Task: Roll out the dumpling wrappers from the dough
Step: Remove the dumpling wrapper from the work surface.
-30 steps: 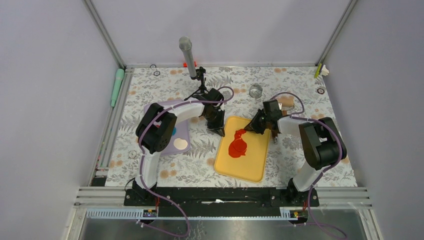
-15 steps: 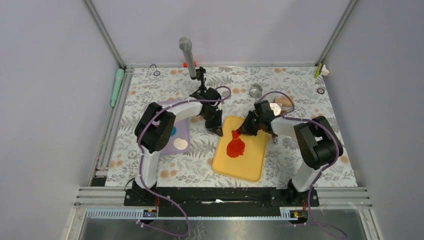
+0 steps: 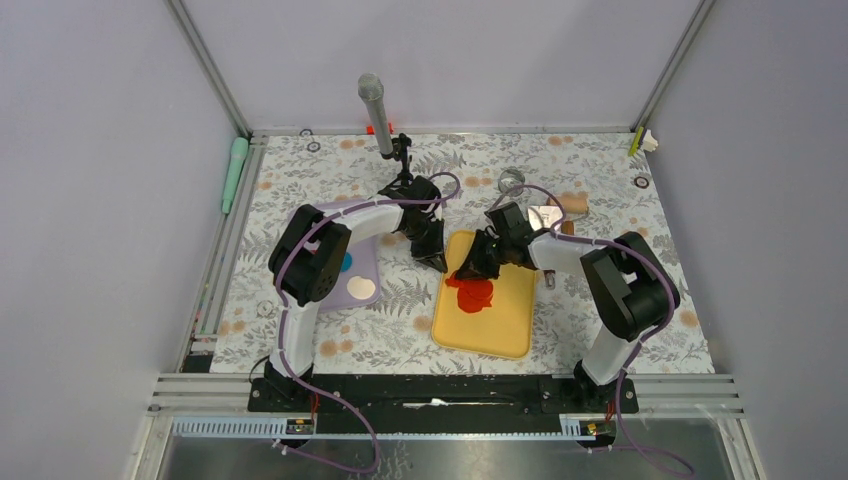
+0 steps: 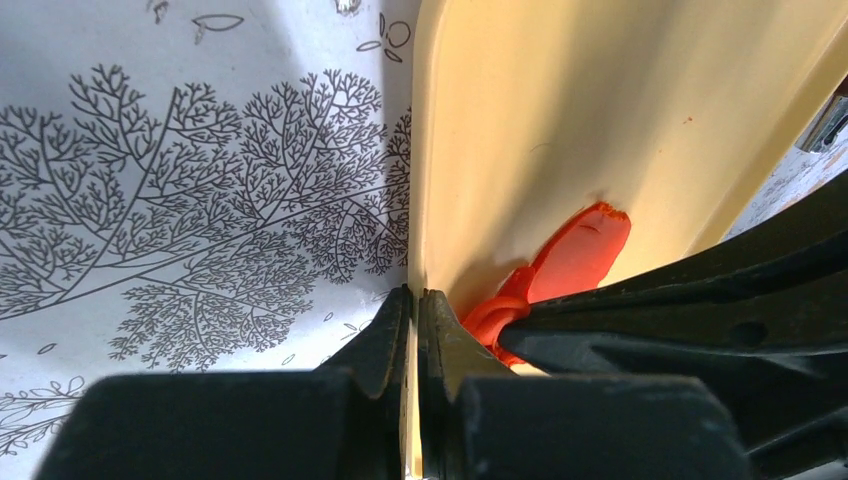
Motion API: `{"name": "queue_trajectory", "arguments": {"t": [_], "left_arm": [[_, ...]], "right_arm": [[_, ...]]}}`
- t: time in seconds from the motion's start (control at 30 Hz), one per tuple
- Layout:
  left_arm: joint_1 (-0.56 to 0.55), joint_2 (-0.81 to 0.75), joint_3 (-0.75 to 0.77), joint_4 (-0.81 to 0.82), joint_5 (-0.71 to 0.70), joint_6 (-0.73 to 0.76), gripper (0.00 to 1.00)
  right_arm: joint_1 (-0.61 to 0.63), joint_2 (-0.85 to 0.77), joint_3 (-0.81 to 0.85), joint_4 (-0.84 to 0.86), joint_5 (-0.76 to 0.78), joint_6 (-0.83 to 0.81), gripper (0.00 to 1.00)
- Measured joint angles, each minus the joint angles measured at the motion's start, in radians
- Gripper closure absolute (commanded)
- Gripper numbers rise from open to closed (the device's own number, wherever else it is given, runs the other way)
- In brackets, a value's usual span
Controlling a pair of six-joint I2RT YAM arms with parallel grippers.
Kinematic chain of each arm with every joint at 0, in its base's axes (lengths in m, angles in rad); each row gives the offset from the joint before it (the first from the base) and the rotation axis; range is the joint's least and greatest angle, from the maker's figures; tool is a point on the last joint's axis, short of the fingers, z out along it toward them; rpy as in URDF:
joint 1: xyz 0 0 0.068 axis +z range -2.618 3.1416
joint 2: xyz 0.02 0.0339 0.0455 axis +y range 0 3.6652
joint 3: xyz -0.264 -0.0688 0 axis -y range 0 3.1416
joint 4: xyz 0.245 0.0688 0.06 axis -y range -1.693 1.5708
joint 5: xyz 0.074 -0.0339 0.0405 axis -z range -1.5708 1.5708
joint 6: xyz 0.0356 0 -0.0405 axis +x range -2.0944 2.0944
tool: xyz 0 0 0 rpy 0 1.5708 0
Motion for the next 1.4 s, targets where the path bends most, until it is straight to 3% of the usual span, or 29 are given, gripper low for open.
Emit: {"name": "queue_trajectory", "arguments": {"t": [0.33, 1.07, 1.13, 1.3, 1.4], "left_arm": [[0.006, 0.000, -0.005, 0.010, 0.011, -0.007, 1.00], [0.010, 0.001, -0.005, 0.014, 0.018, -0.008, 1.00], [0.011, 0.001, -0.006, 0.014, 0.021, -0.008, 1.00], [0.012, 0.001, -0.007, 0.016, 0.023, -0.008, 1.00], [0.012, 0.001, -0.007, 0.016, 0.024, -0.008, 1.00]], "right_arm": [[0.029, -0.017, 0.002, -0.085, -0.019, -0.040, 0.90], [0.086, -0.237, -0.121, -0.380, 0.008, -0.209, 0.90], [0.086, -0.266, -0.129, -0.404, 0.037, -0.214, 0.85], [0.087, -0.320, -0.151, -0.450, 0.102, -0.218, 0.56], [0.087, -0.332, -0.153, -0.462, 0.123, -0.220, 0.51]]}}
